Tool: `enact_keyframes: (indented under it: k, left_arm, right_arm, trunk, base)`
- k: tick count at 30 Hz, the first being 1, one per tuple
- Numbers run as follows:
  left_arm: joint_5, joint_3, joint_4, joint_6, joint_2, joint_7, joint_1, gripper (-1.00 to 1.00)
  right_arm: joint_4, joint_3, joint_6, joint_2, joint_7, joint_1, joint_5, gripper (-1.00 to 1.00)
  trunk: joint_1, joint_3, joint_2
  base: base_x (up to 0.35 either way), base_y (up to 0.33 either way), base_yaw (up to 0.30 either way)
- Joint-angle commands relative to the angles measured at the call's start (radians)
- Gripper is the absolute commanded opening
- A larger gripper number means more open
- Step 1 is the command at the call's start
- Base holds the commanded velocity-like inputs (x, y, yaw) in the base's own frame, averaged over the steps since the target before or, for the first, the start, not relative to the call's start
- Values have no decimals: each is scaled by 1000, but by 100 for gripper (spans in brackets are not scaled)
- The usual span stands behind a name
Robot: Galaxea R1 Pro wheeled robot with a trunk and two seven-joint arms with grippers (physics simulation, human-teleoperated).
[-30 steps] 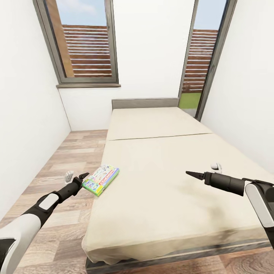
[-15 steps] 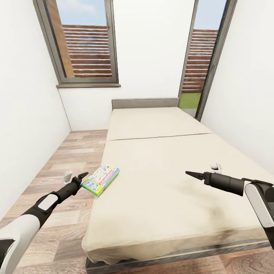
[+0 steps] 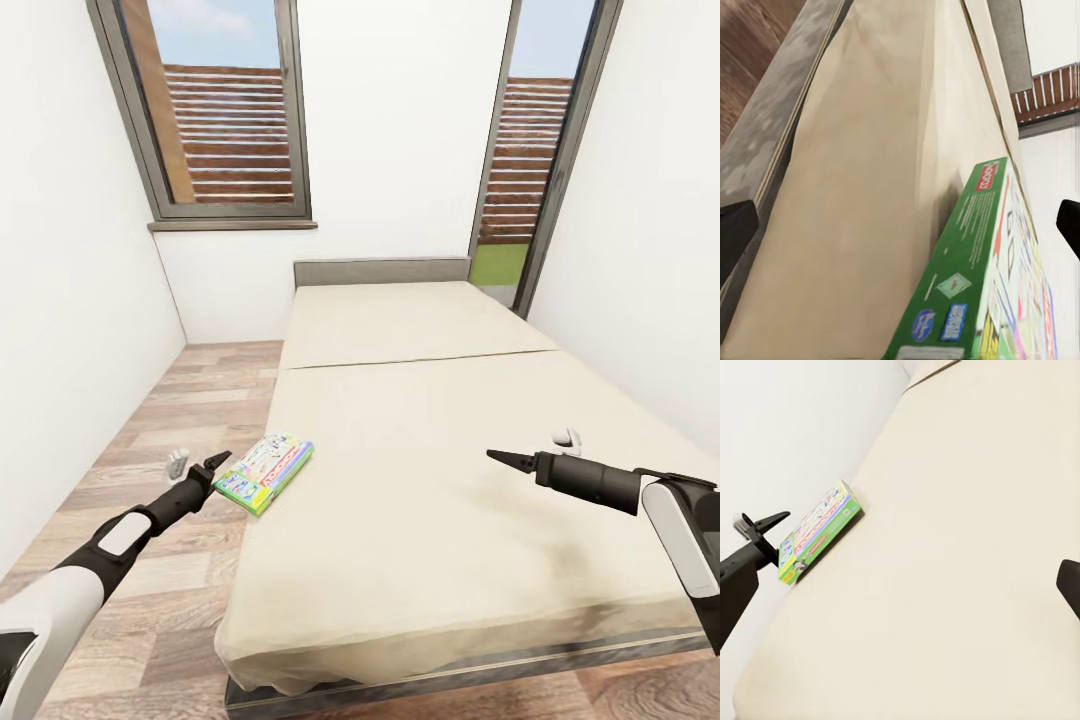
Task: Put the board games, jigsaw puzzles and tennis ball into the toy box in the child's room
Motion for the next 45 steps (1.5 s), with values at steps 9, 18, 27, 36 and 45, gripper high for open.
enact_keyframes:
  k: [9,18,27,36,45]
  left_arm:
    - [11,-2,0,11,-2,-36,17,100]
    - [10,-2,0,13,-3,-74,35,100]
    - [8,-2,0,14,-3,-84,46,100]
    - [4,-3,0,12,-5,-82,50,100]
    - [2,-5,0,11,-8,-82,52,100]
  right_arm:
    - [0,-1,4,3,2,-1,1,100]
    - [1,0,4,5,0,-1,3,100]
    - [1,0,4,6,0,-1,3,100]
    - [1,0,4,6,0,-1,3,100]
    - [1,0,4,6,0,-1,3,100]
  trunk:
    - [0,-1,0]
    - [0,-1,0]
    - [0,-1,0]
    - [0,-1,0]
    - [0,-1,0]
  base:
    - [0,0,0]
    - [0,0,0]
    - [0,0,0]
    - [0,0,0]
    - [0,0,0]
